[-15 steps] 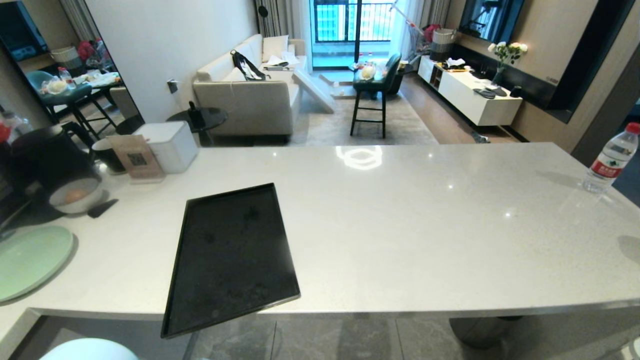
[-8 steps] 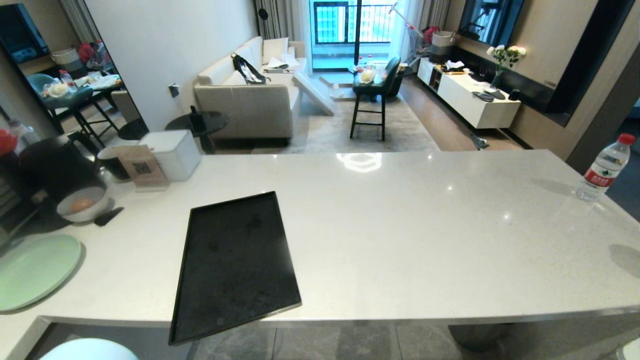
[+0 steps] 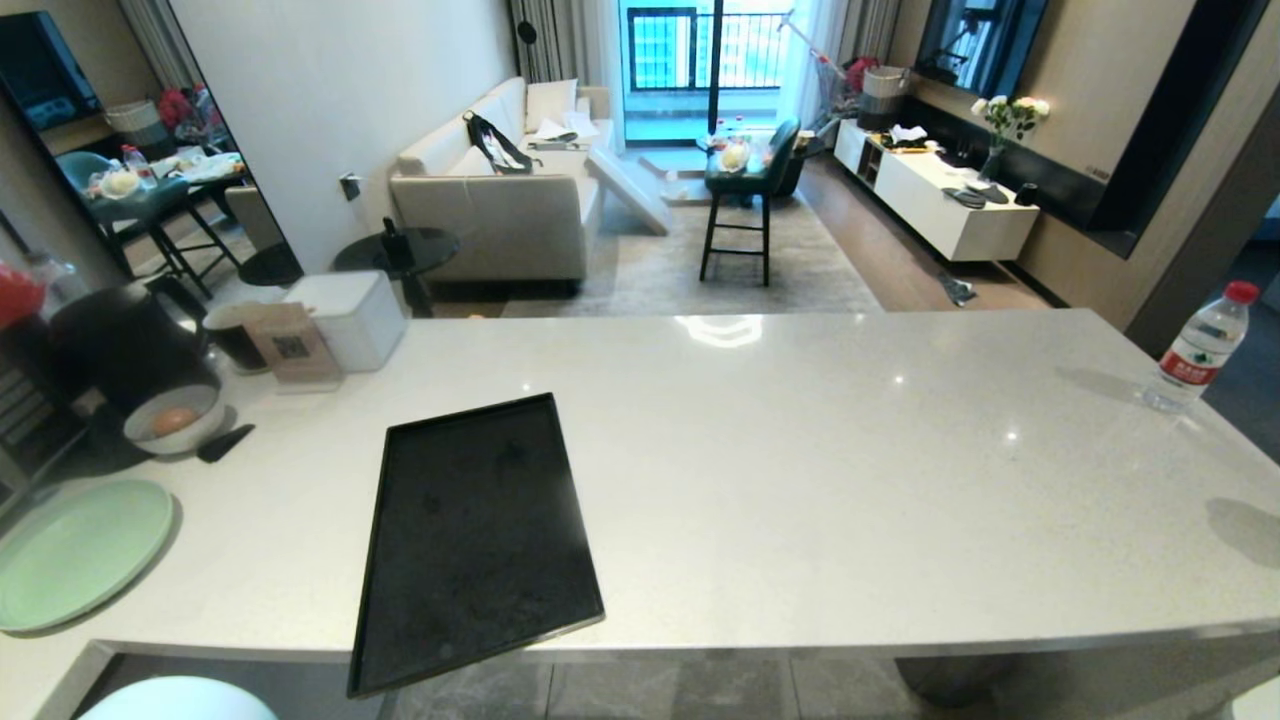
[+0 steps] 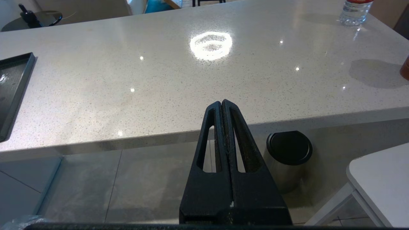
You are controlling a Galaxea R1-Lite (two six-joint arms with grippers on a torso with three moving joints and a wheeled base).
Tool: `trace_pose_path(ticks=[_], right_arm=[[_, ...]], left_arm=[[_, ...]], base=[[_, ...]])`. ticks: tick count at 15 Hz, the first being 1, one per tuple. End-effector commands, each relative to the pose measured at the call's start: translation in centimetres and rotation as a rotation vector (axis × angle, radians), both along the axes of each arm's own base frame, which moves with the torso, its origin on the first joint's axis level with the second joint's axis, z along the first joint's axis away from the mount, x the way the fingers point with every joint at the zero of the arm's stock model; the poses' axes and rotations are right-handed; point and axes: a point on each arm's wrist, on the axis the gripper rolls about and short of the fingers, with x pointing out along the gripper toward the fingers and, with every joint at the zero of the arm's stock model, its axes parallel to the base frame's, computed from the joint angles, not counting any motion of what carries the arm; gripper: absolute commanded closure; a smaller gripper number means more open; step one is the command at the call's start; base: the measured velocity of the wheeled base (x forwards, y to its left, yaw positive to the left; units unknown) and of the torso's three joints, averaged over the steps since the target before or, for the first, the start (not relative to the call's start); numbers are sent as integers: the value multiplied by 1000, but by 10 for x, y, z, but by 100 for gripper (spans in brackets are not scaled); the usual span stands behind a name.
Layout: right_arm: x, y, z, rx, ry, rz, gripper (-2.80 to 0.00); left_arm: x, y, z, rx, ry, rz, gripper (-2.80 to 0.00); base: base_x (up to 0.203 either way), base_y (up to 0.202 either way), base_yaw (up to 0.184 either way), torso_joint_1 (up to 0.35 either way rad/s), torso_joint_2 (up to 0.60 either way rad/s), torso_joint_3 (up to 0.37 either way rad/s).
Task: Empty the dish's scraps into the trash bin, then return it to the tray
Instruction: Put the bowl back to the table
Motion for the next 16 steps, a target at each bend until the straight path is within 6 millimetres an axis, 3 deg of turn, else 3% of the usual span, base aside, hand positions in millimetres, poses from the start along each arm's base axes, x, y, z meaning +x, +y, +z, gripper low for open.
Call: trace_pose_path(ticks=[1,16], right_arm=[[0,0,0,0,-2,0,0],[0,0,0,0,0,0,0]], left_arm=[[0,0,0,0,0,0,0],[0,0,0,0,0,0,0]], base=[[0,0,0,0,0,0],[0,0,0,0,0,0]])
